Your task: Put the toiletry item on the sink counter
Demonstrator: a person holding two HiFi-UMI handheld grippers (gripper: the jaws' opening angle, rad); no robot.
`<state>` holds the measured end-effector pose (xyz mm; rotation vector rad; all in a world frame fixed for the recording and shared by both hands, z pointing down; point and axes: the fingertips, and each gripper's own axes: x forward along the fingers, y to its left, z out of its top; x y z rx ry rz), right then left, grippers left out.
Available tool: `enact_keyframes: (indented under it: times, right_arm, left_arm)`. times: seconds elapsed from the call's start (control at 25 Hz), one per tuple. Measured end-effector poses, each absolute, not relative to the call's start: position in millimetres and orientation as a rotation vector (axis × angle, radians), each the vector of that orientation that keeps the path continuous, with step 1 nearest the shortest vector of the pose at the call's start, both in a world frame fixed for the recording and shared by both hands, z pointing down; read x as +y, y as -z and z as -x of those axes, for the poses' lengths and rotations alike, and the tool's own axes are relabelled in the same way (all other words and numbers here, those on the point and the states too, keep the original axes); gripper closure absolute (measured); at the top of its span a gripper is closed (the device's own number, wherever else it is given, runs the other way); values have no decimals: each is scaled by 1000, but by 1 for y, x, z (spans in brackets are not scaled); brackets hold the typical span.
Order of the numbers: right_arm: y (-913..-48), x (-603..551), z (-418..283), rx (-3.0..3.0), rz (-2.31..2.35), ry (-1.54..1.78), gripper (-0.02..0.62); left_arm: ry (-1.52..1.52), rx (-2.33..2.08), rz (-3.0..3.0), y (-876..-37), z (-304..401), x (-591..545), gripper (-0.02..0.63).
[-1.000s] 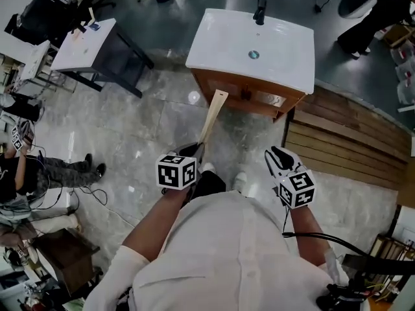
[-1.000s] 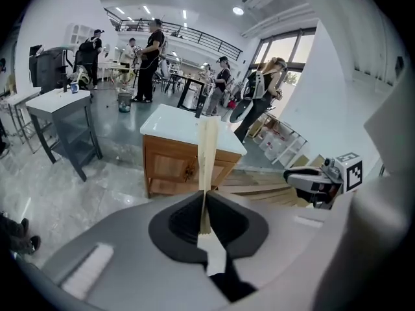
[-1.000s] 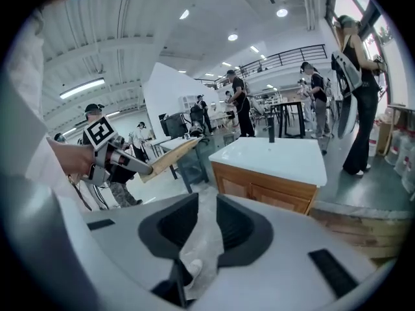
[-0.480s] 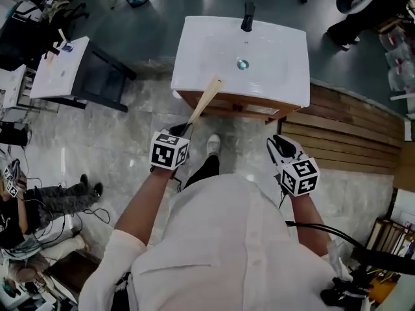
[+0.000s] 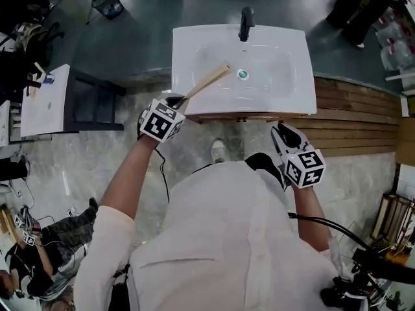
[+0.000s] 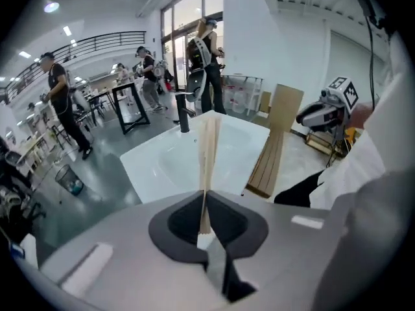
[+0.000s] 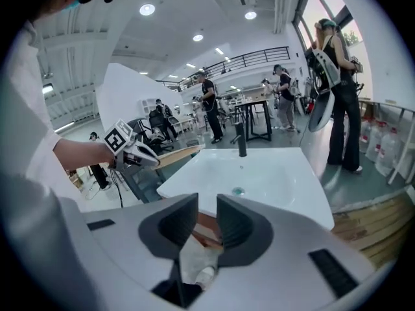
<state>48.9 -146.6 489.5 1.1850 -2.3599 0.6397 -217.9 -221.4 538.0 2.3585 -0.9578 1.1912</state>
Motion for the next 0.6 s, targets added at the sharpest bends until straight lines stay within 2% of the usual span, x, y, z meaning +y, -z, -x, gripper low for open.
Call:
enact_keyframes:
  times: [0.2, 0.6]
  right_arm:
    - [-490, -161, -45, -2333, -1208, -673, 520]
    - [-499, -231, -67, -2313, -1183, -705, 520]
  left_arm:
    - [-1394, -841, -2450, -552, 235, -281, 595]
    - [-1606, -695, -2492, -589, 241, -393, 595]
